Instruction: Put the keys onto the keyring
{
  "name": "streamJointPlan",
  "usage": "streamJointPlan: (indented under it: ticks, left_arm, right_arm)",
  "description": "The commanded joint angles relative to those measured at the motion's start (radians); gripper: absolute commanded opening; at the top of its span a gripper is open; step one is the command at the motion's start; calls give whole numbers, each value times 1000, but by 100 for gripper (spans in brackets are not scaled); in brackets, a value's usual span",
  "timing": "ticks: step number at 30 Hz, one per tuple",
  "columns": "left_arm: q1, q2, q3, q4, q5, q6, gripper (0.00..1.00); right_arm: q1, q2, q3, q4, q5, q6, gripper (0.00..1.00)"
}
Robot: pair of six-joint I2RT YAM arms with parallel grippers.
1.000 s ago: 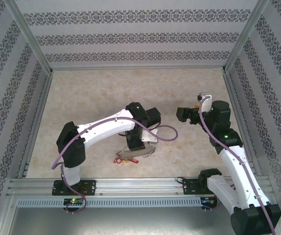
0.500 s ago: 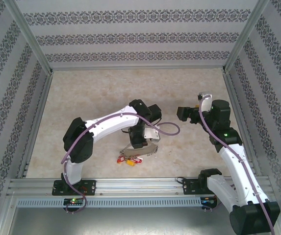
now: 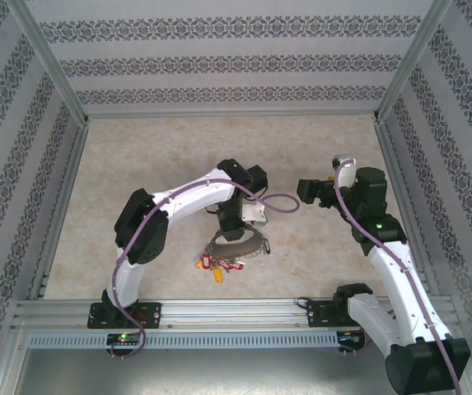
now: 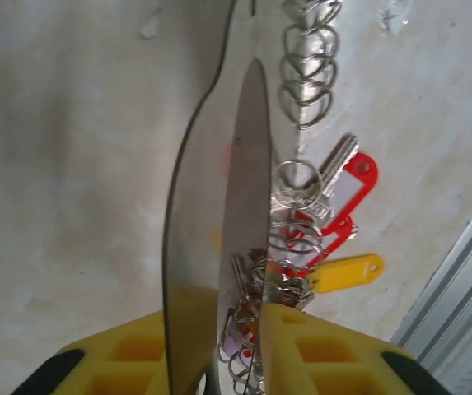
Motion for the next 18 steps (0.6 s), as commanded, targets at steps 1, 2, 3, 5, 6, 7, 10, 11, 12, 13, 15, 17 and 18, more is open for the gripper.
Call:
streamJointPlan:
  ticks: [1, 2, 3, 5, 6, 7, 10, 11, 12, 13, 15, 17, 18]
  left_arm:
    - [32, 0, 12, 25, -11, 33, 29]
    - [39, 1, 11, 30, -18, 33, 29]
    - [44, 4, 11, 32, -23, 34, 29]
    - [53, 3, 5, 42, -13, 37, 30]
    - [59, -1, -2, 52, -5, 36, 30]
    - [66, -4, -9, 62, -2, 37, 30]
    - [81, -5, -15, 74, -11, 34, 30]
    - [85, -5, -15, 77, -16, 34, 30]
    - [91, -5, -15, 78, -19, 32, 29]
    - [97, -6, -16, 80, -19, 34, 30]
    - [111, -14, -21, 95, -16, 30, 30]
    - [120, -26, -28, 109, -19, 23, 30]
    - [124, -33, -30, 116, -22, 14, 32]
  right_arm:
    - [-1, 0, -6, 19, -19, 15, 98]
    - [-2, 0, -5, 21, -19, 17, 98]
    - [0, 0, -4, 21, -20, 16, 98]
    - [1, -2, -2, 17, -20, 14, 98]
    - [0, -4, -2, 15, -19, 13, 98]
    - [0, -5, -2, 14, -18, 13, 98]
    - [1, -4, -4, 19, -19, 14, 98]
    - [1, -4, -5, 18, -20, 14, 98]
    - [1, -5, -4, 18, -20, 14, 98]
    - [1, -6, -4, 17, -20, 14, 98]
    - [1, -6, -5, 15, -19, 14, 98]
    - [-1, -8, -9, 17, -16, 19, 98]
    - [-1, -9, -11, 16, -16, 20, 98]
